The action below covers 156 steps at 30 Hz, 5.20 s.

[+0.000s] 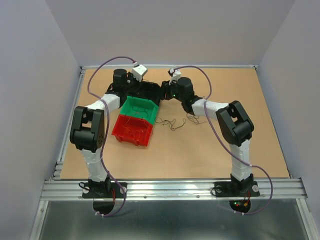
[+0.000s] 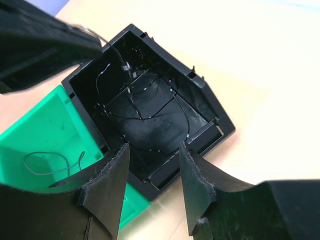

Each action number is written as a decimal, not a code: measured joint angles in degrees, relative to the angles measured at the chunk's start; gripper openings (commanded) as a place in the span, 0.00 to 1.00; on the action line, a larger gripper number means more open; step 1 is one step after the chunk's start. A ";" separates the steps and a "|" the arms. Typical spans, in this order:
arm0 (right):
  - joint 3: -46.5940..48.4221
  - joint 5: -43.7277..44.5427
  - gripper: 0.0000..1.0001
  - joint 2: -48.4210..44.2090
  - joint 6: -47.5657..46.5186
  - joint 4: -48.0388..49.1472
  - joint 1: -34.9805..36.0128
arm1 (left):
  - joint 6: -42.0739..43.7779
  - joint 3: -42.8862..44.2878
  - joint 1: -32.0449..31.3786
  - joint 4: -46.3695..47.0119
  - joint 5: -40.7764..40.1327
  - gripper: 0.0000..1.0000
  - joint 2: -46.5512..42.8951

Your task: Untangle the cables

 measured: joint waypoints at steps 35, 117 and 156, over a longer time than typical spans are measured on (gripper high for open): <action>23.06 -11.10 0.49 17.40 -0.44 -8.50 -1.88 | 5.81 8.22 -2.97 -13.64 -6.93 0.00 7.93; 48.52 -0.96 0.23 25.20 -19.71 -53.44 7.15 | -7.80 -18.45 11.74 -15.21 -11.89 0.57 -36.52; -8.63 12.13 1.00 -18.67 -4.52 -34.60 6.82 | -6.08 -25.77 11.76 -11.50 -5.51 0.99 -43.34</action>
